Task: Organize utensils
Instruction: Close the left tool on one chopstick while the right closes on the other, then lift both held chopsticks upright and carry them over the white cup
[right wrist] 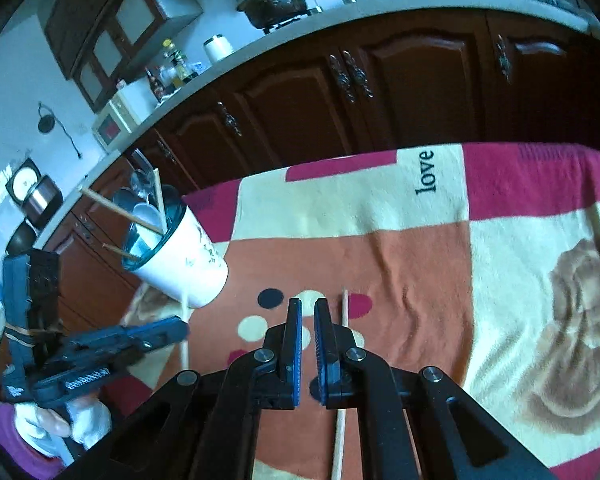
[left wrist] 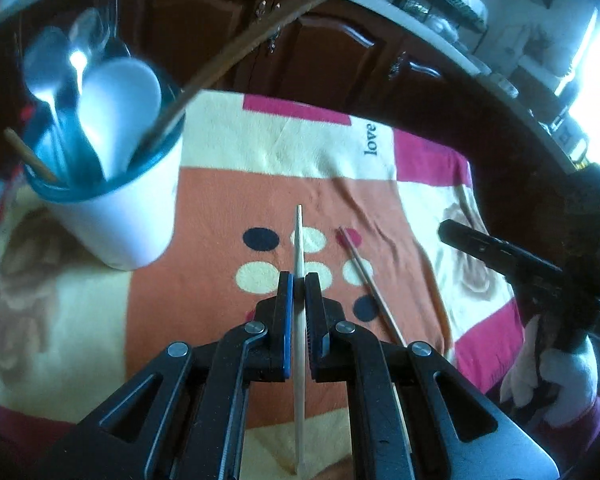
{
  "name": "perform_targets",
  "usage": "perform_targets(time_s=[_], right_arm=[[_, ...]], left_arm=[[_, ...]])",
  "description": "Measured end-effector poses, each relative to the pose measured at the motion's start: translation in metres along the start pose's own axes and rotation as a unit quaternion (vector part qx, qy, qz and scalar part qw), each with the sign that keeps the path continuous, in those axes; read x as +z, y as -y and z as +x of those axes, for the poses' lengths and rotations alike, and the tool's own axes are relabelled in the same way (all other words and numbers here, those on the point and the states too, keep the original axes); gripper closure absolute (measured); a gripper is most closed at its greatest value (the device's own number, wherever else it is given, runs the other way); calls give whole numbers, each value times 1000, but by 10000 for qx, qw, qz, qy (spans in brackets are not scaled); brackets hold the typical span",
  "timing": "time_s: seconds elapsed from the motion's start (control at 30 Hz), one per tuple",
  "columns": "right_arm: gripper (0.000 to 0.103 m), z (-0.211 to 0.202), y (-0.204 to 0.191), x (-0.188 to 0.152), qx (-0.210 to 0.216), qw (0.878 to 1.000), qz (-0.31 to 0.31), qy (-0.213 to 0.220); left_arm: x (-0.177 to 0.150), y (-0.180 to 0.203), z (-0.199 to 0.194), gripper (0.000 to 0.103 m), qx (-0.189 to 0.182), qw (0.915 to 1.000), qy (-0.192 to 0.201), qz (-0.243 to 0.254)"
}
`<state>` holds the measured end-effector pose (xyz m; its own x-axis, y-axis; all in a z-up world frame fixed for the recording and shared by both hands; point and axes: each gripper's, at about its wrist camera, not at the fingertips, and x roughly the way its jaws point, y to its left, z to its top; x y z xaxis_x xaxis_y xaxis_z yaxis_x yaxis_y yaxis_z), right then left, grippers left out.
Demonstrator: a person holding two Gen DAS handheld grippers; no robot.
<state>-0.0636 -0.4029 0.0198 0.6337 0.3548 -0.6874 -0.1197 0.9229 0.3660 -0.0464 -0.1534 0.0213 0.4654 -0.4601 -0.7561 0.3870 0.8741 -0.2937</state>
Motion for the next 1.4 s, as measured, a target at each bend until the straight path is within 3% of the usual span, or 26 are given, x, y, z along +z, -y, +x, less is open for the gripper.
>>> perform_targets(time_s=[0.37, 0.5, 0.63, 0.73, 0.8, 0.83, 0.93, 1.13, 1.4], right_arm=[[94, 99, -4, -6, -867, 9875, -456, -1234], [91, 130, -7, -3, -1212, 9786, -706, -1507], [80, 131, -10, 3, -1265, 9777, -791, -1478], [80, 135, -7, 3, -1248, 9755, -765, -1640], [87, 134, -5, 2, -1229, 9773, -773, -1544], [98, 134, -4, 2, -1226, 9778, -765, -1514], [98, 118, -2, 0, -964, 9836, -642, -1381], [98, 38, -8, 3, -417, 9972, -386, -495], [98, -59, -41, 16, 296, 9974, -366, 554]], left_arm=[[-9, -2, -26, 98, 64, 9998, 208, 36], [-8, -6, -27, 98, 79, 9997, 210, -35], [-8, -6, -26, 98, 57, 9998, 208, -24], [-10, -5, -25, 98, 30, 9998, 192, -34], [-10, -4, -25, 98, 7, 9998, 191, -36], [-9, -3, -25, 98, -3, 9998, 189, -37], [-8, -4, -31, 98, -76, 9997, 210, -56], [-5, -7, -51, 99, -212, 9991, 355, -23], [9, -9, -90, 99, -313, 9971, 697, 31]])
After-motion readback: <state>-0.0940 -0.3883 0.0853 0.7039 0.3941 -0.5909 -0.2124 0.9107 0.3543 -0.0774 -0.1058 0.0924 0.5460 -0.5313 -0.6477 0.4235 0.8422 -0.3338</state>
